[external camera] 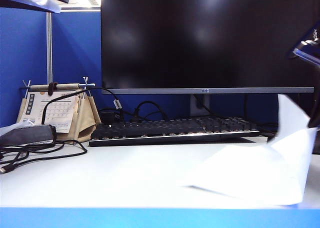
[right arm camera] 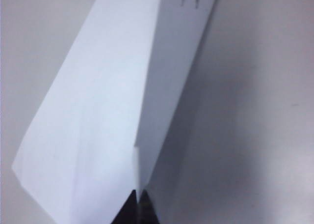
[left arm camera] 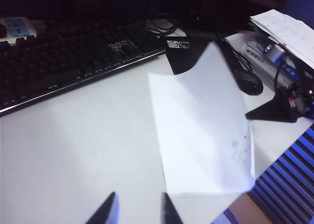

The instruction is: Put a wrinkled paper upside down.

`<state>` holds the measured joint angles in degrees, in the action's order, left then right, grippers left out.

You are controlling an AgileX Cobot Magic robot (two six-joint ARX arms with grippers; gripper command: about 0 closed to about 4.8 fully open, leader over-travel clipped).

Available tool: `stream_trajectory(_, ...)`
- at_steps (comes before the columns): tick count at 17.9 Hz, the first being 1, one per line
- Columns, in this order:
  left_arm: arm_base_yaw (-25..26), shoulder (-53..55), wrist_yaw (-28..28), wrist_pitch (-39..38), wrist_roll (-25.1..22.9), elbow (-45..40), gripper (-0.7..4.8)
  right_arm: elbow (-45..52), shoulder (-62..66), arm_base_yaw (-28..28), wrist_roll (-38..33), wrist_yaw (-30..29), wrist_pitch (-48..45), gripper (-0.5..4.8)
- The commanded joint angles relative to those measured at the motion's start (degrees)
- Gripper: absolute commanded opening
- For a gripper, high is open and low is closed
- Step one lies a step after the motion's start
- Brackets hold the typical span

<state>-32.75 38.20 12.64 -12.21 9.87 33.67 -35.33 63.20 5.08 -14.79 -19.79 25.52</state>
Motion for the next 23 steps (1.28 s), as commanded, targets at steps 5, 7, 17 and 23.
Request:
stream_trajectory(5, 0.0, -0.1, 1.6, 0.6, 0.1, 0.3, 1.20, -0.2, 5.7, 1.8, 1.6, -7.2, -1.8, -0.04)
stream_trajectory(7, 0.0, -0.1, 1.7, 0.3, 0.5, 0.4, 1.20, -0.3, 7.0, 3.9, 1.7, -5.3, -4.0, 0.60)
stream_trajectory(17, 0.0, -0.1, 4.3, -1.1, 1.3, 0.4, 1.20, -0.3, 9.6, 5.3, -1.5, -3.6, -10.5, 1.17)
stream_trajectory(23, 0.0, -0.2, -2.3, -2.8, 0.3, 0.3, 1.20, -0.3, -4.1, 5.2, 0.1, 7.1, -10.8, 1.17)
